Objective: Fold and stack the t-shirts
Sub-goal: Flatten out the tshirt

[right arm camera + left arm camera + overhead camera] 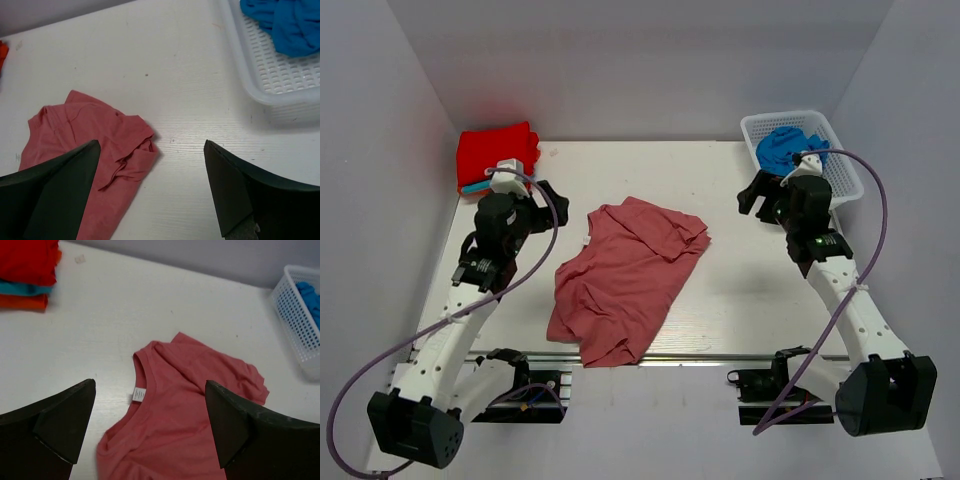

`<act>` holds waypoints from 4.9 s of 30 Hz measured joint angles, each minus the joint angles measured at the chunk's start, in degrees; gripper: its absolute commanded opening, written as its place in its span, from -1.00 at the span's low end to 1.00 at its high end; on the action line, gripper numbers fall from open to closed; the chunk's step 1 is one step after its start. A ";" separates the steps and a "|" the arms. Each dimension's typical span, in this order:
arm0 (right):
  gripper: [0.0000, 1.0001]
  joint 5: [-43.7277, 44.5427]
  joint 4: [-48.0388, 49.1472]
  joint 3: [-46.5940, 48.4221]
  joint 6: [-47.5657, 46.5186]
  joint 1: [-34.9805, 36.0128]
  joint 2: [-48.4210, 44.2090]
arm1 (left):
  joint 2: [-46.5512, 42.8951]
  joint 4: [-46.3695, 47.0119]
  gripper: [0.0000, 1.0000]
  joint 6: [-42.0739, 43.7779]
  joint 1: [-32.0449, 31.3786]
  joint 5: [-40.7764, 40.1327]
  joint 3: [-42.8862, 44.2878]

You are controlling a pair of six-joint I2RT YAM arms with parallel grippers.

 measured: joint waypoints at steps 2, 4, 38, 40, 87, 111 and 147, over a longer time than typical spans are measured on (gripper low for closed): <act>0.80 -1.62 -0.94 0.04 -0.26 0.00 0.76 | 2.19 -1.73 1.00 -0.13 -0.04 1.11 0.68; 0.80 -3.41 -1.92 0.59 -1.79 0.00 1.90 | 4.37 -3.58 1.00 -0.68 -0.07 2.58 0.94; 0.52 -4.28 -19.54 72.39 -18.64 32.98 74.44 | 13.25 -9.88 0.36 -9.27 -0.04 8.52 -17.57; 0.50 -4.09 -17.90 72.54 -19.10 34.27 75.14 | 13.51 -10.23 0.36 -9.27 -0.04 7.45 -17.57; -1.00 14.80 1.31 54.25 -16.72 40.15 57.88 | -4.66 -6.43 -1.00 -5.99 -0.17 8.66 -10.91; -1.00 40.96 15.45 40.11 -32.22 38.21 22.16 | 9.68 -15.04 -1.00 7.02 -0.50 10.82 40.33; -1.00 1.62 1.70 61.53 -42.45 39.04 0.37 | 9.84 -20.85 -1.00 17.57 -0.74 28.74 75.34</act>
